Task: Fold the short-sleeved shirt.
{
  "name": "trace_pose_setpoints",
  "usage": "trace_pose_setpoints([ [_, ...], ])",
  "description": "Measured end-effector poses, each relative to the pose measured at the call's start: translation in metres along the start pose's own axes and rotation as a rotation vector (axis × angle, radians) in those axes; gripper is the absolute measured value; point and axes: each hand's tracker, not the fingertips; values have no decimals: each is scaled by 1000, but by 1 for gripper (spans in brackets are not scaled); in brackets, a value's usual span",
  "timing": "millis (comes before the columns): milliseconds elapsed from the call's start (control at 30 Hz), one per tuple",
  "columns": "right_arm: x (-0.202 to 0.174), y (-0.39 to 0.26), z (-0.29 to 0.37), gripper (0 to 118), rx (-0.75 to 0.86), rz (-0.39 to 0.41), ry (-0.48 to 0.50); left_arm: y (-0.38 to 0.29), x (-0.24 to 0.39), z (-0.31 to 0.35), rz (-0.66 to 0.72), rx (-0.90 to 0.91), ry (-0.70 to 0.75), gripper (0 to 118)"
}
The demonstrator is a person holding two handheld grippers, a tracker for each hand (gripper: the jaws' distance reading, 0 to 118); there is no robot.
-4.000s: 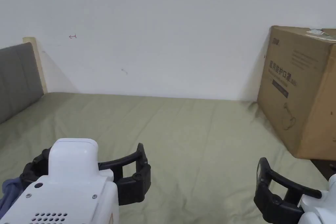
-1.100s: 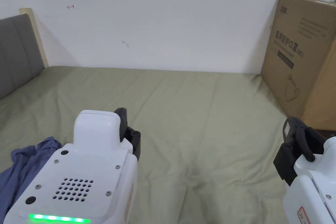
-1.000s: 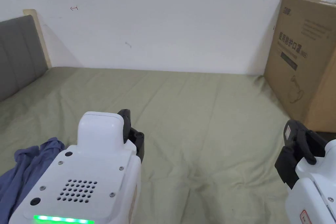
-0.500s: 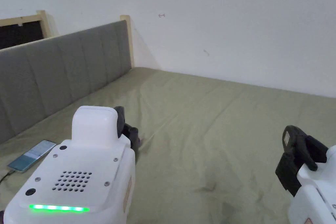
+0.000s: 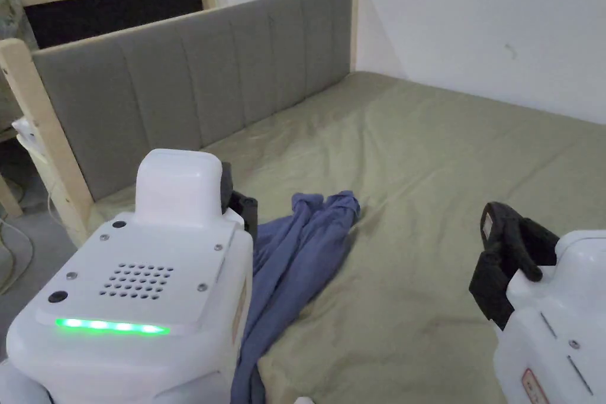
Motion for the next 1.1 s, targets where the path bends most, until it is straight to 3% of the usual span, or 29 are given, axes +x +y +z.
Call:
trace_pose_setpoints([
  [600,1,-65,-66,0,-241,53,17,-149,-10,-245,125,-619,-162,0],
  [633,2,-67,-70,0,-250,53,16,-153,-11,-254,130,-634,-166,8],
  [700,5,-70,-76,0,-271,35,15,-161,-10,-272,121,-655,-172,75],
  [733,7,-71,-78,0,-273,25,15,-164,-10,-278,135,-665,-187,98],
  [767,9,-72,-81,0,-280,17,11,-164,-9,-283,143,-662,-200,108],
  [1100,9,-79,-98,0,-328,36,10,-194,9,-343,106,-796,-170,107],
])
